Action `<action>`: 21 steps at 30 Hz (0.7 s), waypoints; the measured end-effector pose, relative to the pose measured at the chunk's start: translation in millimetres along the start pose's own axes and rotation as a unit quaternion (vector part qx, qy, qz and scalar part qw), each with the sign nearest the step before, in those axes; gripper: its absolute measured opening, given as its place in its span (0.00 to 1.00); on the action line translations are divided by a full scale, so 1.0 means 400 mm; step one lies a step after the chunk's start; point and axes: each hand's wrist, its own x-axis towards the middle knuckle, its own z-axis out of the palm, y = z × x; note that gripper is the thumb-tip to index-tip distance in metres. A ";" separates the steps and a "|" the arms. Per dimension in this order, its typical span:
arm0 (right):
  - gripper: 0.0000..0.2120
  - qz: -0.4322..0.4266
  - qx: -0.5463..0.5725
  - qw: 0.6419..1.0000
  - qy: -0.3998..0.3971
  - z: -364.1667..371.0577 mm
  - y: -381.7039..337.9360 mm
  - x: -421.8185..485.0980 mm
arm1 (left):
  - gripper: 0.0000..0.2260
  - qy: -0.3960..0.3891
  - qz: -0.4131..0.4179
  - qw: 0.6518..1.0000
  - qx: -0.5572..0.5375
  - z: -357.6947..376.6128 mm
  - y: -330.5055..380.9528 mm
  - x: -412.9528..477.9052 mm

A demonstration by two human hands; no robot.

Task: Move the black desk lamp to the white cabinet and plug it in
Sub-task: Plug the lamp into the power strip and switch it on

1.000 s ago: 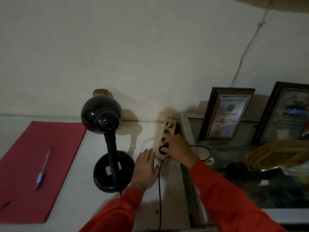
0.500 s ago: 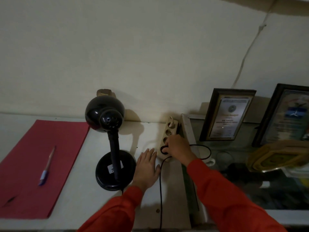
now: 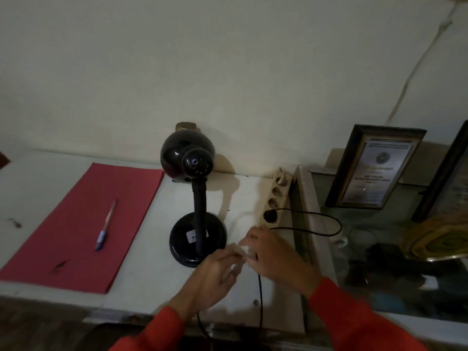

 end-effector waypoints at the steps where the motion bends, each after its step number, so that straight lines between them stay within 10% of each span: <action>1: 0.16 -0.012 0.035 0.999 -0.024 0.025 -0.014 -0.016 | 0.09 0.016 -0.004 1.000 -0.005 -0.010 -0.008 -0.032; 10: 0.26 -0.081 0.144 0.958 -0.237 0.105 -0.069 -0.080 | 0.17 0.212 -0.137 0.968 -0.006 -0.090 -0.109 -0.138; 14: 0.21 -0.091 0.141 0.951 -0.260 0.121 -0.110 -0.086 | 0.34 0.140 -0.136 0.981 -0.005 -0.118 -0.155 -0.105; 21: 0.08 -0.058 0.139 0.969 -0.195 0.119 -0.107 -0.080 | 0.32 0.049 -0.109 0.986 0.118 -0.110 -0.196 -0.091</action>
